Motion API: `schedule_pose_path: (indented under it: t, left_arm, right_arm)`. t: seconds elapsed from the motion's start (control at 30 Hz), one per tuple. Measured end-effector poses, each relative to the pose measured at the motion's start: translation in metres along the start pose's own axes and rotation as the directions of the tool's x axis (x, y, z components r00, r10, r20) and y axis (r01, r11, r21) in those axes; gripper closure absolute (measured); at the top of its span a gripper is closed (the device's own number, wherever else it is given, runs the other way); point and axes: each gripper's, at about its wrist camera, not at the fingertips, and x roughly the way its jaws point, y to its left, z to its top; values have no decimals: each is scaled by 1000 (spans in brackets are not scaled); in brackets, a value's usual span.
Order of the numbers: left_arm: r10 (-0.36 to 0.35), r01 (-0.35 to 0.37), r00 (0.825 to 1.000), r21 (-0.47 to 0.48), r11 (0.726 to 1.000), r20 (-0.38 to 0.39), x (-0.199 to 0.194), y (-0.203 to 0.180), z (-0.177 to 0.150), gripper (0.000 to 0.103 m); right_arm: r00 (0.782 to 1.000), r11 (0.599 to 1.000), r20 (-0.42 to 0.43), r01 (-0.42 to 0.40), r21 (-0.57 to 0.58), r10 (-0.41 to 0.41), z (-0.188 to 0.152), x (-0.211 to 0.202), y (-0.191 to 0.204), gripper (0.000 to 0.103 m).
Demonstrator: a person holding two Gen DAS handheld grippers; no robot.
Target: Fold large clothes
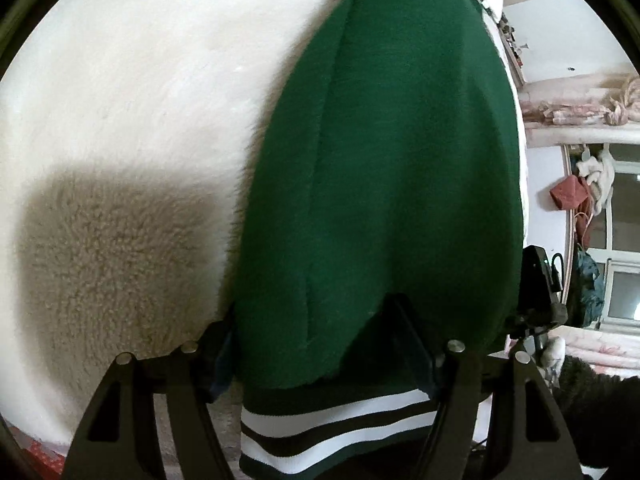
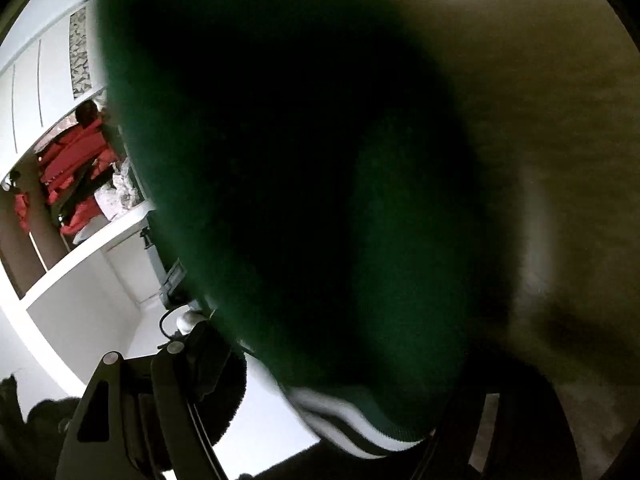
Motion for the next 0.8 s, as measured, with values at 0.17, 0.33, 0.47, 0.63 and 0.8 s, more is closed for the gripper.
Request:
schedule_pose_path:
  t: [0.17, 0.33, 0.47, 0.63, 0.8]
  left_arm:
    - [58, -58, 998, -38, 998, 7, -7, -24, -4, 78]
    - [66, -65, 998, -56, 996, 16, -28, -57, -3, 85]
    - [-53, 58, 997, -88, 994, 60, -66, -79, 5, 85]
    - [-86, 89, 989, -24, 996, 116, -99, -119, 37, 86]
    - [-92, 86, 983, 45, 995, 156, -124, -138, 81, 86]
  right_arm:
    - [998, 1000, 69, -11, 8, 10, -23, 7, 10, 61]
    - [987, 994, 144, 58, 95, -72, -48, 8, 28, 74]
    - [983, 995, 186, -28, 99, 9, -69, 2, 55, 78]
    - [966, 991, 240, -119, 63, 100, -77, -25, 102, 82]
    - [955, 993, 284, -103, 62, 81, -46, -89, 146, 84]
